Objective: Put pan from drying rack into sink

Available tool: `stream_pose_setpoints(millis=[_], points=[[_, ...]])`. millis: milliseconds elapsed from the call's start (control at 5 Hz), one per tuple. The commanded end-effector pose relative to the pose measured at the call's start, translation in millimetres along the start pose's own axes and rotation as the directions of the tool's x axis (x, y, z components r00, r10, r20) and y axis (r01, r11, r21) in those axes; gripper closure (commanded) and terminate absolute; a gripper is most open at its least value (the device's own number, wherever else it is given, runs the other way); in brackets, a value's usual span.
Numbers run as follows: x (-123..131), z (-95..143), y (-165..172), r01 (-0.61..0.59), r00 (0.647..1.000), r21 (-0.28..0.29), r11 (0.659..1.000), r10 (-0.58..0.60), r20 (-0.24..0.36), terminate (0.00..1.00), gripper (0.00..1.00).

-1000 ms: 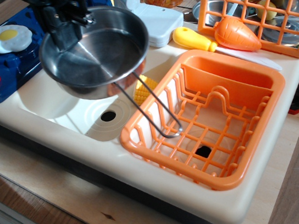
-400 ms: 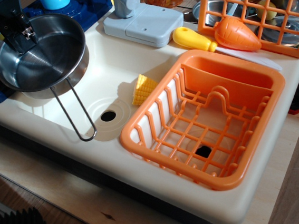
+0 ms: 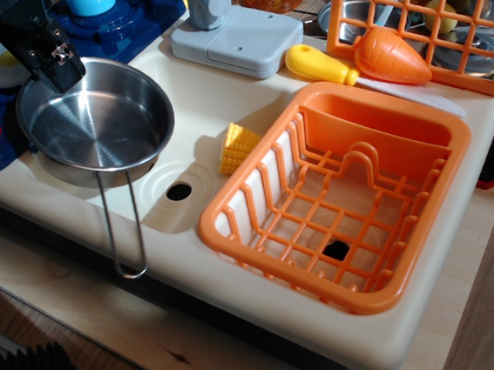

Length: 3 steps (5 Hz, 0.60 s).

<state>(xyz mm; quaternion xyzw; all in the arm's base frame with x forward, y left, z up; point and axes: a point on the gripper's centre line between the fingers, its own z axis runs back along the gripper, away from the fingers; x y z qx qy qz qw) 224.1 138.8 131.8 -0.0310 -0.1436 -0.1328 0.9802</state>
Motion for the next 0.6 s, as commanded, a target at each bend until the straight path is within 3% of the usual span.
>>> stream_pose_setpoints(millis=[0, 200, 400], points=[[0.8, 8.5, 2.0, 0.019, 1.0, 0.026, 0.999, -0.02, 0.018, 0.0, 0.0], [0.8, 8.5, 2.0, 0.019, 1.0, 0.026, 0.999, -0.02, 0.018, 0.0, 0.0], [0.8, 8.5, 2.0, 0.019, 1.0, 0.026, 0.999, -0.02, 0.018, 1.0, 0.0]])
